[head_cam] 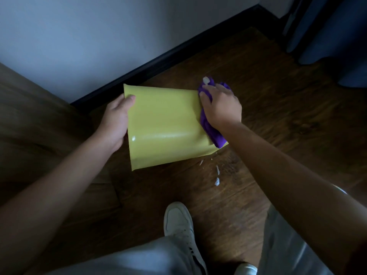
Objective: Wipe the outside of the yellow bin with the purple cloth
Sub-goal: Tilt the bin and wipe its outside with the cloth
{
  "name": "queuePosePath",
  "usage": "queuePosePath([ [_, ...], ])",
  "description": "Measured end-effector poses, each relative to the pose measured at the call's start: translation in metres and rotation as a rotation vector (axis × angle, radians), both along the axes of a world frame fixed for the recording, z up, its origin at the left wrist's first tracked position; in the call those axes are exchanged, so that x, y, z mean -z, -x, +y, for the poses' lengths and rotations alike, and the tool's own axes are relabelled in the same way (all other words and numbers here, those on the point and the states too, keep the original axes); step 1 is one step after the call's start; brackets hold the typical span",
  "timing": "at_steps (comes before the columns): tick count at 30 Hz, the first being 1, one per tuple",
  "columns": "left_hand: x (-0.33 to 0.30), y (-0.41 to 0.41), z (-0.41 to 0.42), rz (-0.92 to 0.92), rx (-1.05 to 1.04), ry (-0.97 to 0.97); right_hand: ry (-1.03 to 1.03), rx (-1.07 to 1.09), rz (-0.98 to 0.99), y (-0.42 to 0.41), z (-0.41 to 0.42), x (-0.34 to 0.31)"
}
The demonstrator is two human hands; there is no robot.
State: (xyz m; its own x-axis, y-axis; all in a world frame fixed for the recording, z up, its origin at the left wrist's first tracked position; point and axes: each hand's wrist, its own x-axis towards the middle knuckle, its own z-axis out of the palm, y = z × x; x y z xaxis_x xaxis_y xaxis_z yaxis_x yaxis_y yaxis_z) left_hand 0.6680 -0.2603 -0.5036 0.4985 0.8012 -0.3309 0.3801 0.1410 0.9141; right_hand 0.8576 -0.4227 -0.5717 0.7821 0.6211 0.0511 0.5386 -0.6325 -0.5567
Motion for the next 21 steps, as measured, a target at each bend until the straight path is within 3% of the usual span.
queuePosePath([
  [5, 0.001, 0.001, 0.008, 0.063, 0.069, -0.107, 0.046, 0.097, -0.009, -0.007, -0.023, 0.013],
  [9, -0.007, -0.003, 0.007, 0.152, 0.203, -0.319, 0.084, 0.181, 0.052, -0.008, -0.053, 0.022],
  [13, -0.011, -0.005, 0.002, 0.125, 0.278, -0.293, 0.054, 0.249, 0.039, -0.001, -0.070, 0.010],
  [18, -0.008, -0.011, -0.020, 0.120, 0.272, -0.371, -0.252, 0.042, -0.085, 0.029, -0.027, -0.041],
  [21, -0.001, -0.013, -0.023, 0.103, 0.295, -0.433, -0.320, -0.105, -0.125, 0.057, 0.013, -0.054],
])
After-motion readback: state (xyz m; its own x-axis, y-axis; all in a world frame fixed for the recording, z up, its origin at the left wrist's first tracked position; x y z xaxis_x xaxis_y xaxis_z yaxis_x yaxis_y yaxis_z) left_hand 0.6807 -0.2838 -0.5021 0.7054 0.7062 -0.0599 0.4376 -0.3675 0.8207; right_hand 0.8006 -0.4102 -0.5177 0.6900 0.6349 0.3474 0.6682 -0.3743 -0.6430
